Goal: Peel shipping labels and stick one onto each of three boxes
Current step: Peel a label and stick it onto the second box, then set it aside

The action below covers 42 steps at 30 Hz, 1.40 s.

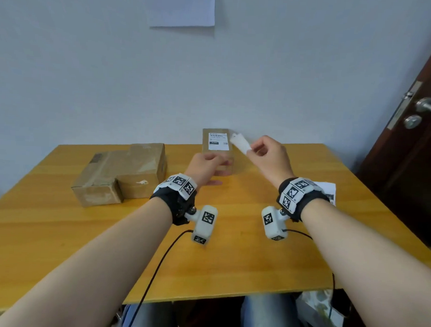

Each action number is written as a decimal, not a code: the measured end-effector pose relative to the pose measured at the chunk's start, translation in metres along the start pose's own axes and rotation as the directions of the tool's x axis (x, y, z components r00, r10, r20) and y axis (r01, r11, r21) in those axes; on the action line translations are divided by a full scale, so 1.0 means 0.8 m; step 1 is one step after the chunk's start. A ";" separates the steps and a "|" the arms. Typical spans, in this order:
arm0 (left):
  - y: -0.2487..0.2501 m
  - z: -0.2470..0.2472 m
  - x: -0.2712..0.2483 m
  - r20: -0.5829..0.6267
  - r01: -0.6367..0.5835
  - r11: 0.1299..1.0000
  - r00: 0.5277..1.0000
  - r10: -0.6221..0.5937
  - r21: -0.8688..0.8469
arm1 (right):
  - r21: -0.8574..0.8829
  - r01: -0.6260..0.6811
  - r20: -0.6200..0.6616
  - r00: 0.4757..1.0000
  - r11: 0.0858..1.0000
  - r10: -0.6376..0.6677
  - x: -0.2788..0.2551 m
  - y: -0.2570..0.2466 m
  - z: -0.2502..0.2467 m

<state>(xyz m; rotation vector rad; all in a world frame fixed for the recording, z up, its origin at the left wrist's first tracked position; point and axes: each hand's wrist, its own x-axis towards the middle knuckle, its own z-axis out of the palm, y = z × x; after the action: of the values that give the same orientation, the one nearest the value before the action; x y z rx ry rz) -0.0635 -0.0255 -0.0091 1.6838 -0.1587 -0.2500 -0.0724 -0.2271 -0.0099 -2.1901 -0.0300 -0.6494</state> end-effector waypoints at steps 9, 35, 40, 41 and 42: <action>0.024 -0.017 -0.019 -0.092 -0.109 0.991 0.991 0.102 -0.074 | 0.199 0.111 0.220 0.963 0.974 -0.155 -0.015 -0.052 0.038; 0.014 -0.033 -0.020 -0.084 -0.212 0.976 0.973 0.215 0.043 | 0.346 -0.121 0.236 0.971 0.930 0.039 -0.019 -0.073 0.033; 0.011 -0.035 -0.019 -0.101 -0.227 0.971 0.967 0.234 0.070 | 0.359 -0.135 0.252 0.967 0.924 0.043 -0.021 -0.075 0.035; 0.010 -0.036 -0.019 -0.098 -0.224 0.972 0.968 0.230 0.071 | 0.365 -0.140 0.258 0.965 0.920 0.045 -0.021 -0.075 0.036; 0.010 -0.037 -0.019 -0.095 -0.220 0.973 0.969 0.226 0.071 | 0.368 -0.143 0.262 0.964 0.919 0.045 -0.021 -0.075 0.036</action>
<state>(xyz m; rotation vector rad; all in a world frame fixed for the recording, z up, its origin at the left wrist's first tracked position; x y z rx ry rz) -0.0702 0.0053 0.0030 1.7180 -0.2790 0.0106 -0.0880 -0.1633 0.0105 -1.8625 -0.1678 -0.2795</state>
